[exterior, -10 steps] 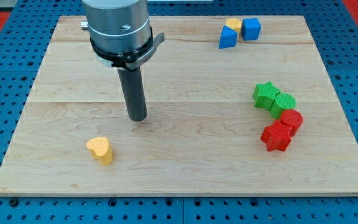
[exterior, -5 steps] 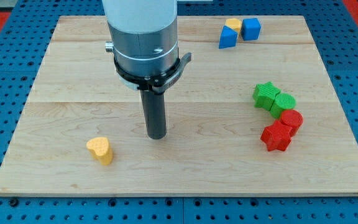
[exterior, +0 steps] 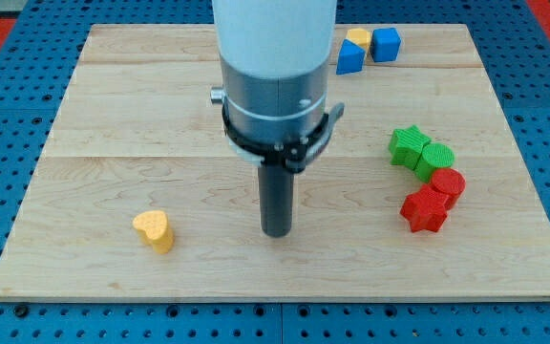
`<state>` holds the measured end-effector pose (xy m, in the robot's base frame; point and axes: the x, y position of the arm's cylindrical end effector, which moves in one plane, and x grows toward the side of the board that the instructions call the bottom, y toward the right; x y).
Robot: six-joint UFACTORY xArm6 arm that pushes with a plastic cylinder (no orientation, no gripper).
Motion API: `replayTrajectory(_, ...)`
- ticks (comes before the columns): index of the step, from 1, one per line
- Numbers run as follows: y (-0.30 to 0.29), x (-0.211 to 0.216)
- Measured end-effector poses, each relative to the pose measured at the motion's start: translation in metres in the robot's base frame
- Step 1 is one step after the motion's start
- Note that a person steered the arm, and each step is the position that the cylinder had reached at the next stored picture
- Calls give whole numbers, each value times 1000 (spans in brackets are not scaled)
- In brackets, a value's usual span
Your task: Move the yellow heart to the center
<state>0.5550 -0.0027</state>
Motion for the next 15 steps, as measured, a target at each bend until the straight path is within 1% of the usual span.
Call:
replayTrajectory(1, -8, 15)
replayTrajectory(2, -52, 15)
replayTrajectory(3, -68, 15)
replayTrajectory(5, -81, 15)
replayTrajectory(7, -111, -2)
replayTrajectory(9, -112, -24)
replayTrajectory(10, -112, -25)
replayTrajectory(11, -112, -19)
replayTrajectory(12, -102, 10)
replayTrajectory(13, -161, 23)
replayTrajectory(14, -174, -20)
replayTrajectory(15, -144, -37)
